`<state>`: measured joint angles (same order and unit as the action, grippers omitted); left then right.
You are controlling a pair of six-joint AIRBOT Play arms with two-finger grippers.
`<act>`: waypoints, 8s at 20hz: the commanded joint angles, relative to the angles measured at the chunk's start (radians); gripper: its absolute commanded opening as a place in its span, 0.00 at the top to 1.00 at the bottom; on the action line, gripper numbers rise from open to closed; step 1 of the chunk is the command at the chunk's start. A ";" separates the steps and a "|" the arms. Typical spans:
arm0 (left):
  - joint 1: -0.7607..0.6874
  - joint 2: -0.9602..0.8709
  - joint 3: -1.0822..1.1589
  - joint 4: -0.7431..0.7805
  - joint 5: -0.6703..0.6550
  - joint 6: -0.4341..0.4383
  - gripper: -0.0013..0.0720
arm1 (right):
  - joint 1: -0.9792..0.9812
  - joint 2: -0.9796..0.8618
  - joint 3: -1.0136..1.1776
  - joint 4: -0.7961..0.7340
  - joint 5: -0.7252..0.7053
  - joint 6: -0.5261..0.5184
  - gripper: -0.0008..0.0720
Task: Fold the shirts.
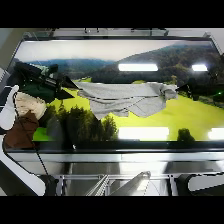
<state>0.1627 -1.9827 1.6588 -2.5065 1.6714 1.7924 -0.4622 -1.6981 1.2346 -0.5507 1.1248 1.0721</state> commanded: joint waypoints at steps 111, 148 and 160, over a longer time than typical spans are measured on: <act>0.138 0.224 -0.517 0.296 -0.206 0.182 0.03 | -0.191 0.177 -0.355 -0.235 0.170 -0.090 0.32; 0.266 0.308 -0.555 0.082 -0.137 0.248 0.96 | -0.318 0.393 -0.463 -0.080 0.291 -0.140 0.96; 0.228 0.244 -0.329 0.097 -0.123 0.185 0.95 | -0.134 0.327 -0.374 0.118 0.077 -0.182 0.96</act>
<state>0.4313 -1.6993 1.2118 -2.3997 1.5566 2.0216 -0.6693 -1.3281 0.8078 -0.5056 1.3014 0.9058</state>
